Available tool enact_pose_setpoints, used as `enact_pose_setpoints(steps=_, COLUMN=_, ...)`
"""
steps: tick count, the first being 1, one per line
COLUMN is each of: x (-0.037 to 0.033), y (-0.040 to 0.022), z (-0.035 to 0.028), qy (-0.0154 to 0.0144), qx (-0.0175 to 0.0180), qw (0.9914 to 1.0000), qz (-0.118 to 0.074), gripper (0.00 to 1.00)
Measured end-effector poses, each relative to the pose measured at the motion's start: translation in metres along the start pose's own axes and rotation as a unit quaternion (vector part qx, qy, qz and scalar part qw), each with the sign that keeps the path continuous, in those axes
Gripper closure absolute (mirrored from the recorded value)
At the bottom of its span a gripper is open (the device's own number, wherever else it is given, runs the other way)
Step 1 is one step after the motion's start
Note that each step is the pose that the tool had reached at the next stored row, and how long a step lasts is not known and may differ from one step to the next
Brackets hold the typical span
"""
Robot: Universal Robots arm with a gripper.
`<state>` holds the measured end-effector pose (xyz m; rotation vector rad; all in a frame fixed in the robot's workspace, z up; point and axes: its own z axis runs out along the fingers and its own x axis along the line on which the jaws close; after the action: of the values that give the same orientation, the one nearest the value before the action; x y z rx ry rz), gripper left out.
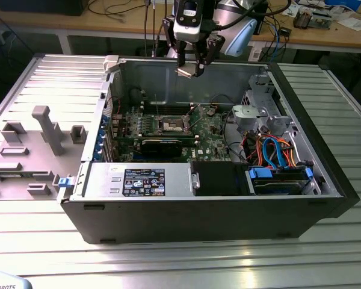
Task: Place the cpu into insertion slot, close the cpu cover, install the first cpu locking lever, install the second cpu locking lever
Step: 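Place the cpu into insertion slot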
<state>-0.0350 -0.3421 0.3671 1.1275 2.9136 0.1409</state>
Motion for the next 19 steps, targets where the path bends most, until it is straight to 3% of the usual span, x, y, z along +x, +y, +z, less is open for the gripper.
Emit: enact_pose_setpoints(steps=19, x=0.0000, y=0.0000, z=0.0003, qy=-0.0018, qx=-0.0003, qw=0.99980, qz=0.020, gripper=0.46)
